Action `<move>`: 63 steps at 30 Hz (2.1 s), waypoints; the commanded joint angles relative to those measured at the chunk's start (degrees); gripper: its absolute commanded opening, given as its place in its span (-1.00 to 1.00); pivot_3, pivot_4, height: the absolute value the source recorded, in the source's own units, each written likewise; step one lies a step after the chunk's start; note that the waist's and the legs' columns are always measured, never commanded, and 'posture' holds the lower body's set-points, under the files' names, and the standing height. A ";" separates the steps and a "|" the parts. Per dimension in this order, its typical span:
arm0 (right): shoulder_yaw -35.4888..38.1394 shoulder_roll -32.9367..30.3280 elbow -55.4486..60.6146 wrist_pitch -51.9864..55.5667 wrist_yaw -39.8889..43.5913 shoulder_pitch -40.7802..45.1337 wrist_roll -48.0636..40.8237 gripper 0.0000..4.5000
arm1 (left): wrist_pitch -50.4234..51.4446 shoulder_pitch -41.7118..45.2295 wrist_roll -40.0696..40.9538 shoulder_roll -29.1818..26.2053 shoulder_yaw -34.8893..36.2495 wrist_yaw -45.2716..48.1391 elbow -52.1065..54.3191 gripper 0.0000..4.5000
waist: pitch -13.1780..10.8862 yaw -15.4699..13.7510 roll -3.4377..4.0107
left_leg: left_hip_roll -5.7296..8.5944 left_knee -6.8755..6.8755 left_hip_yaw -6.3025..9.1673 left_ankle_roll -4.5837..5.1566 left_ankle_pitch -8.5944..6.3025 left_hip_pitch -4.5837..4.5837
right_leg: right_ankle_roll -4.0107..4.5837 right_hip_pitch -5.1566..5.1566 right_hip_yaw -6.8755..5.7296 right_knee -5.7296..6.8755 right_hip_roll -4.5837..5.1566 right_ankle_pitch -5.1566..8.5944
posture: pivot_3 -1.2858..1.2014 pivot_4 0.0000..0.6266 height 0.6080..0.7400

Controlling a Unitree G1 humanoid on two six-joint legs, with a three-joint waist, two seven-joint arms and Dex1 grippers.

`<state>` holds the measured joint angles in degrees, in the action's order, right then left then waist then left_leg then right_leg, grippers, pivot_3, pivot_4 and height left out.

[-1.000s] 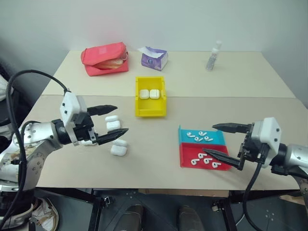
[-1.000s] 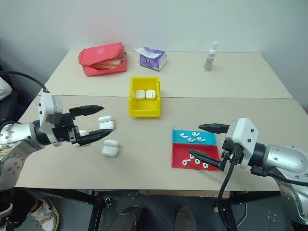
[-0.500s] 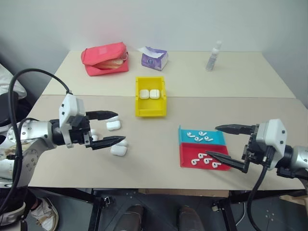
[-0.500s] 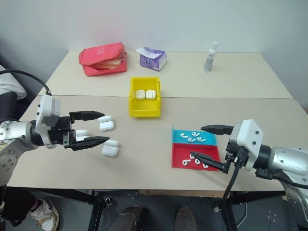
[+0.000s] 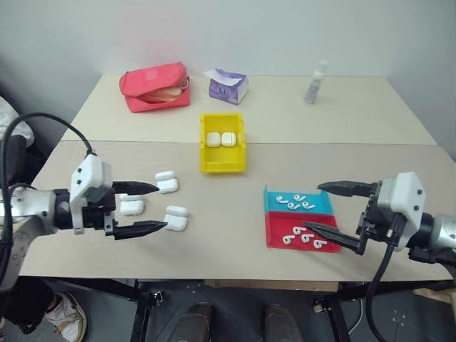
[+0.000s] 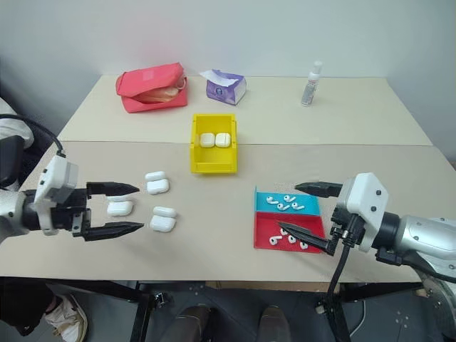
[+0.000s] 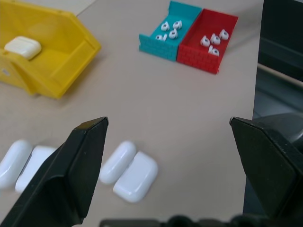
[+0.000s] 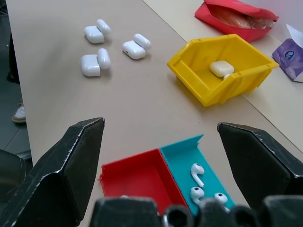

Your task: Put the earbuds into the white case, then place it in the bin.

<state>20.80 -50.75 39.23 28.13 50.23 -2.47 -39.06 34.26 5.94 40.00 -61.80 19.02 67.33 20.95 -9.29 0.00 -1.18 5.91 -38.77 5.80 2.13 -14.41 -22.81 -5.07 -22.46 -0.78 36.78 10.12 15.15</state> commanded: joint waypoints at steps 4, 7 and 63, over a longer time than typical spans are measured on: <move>-2.99 2.34 2.90 -1.51 -3.02 0.50 1.99 0.98 | 4.91 0.34 -1.26 -2.86 1.62 -4.86 3.96 0.99 | -0.02 -0.04 -0.03 | 0.01 0.00 0.00 0.01 -0.01 -0.01 | -0.01 0.00 -0.01 0.00 0.00 0.00 | 0.03 -0.52 1.00; -4.67 3.17 3.24 -1.55 -4.31 0.76 3.38 0.98 | 9.20 1.24 -2.28 -6.38 0.80 -5.89 2.05 0.99 | -0.02 -0.03 -0.03 | 0.02 0.00 0.00 0.01 -0.02 -0.02 | -0.01 -0.03 0.00 0.00 0.00 0.00 | 0.03 -0.52 1.00; -10.00 5.36 1.16 3.28 -5.24 8.33 -1.73 0.98 | 57.75 42.33 55.22 1.76 -29.21 -103.26 -38.22 0.99 | -0.13 0.75 -0.41 | -0.04 -0.19 -0.09 -0.66 0.37 -0.42 | -0.11 -0.81 1.48 0.95 -0.50 0.06 | 0.03 -0.52 1.00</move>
<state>8.62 -44.67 39.00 30.87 44.72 5.76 -39.14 92.27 48.47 90.32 -59.85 -12.19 -31.21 -17.16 -9.42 0.75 -1.58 5.87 -38.96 5.71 1.47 -14.04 -23.22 -5.18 -23.27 0.75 37.75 9.62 15.20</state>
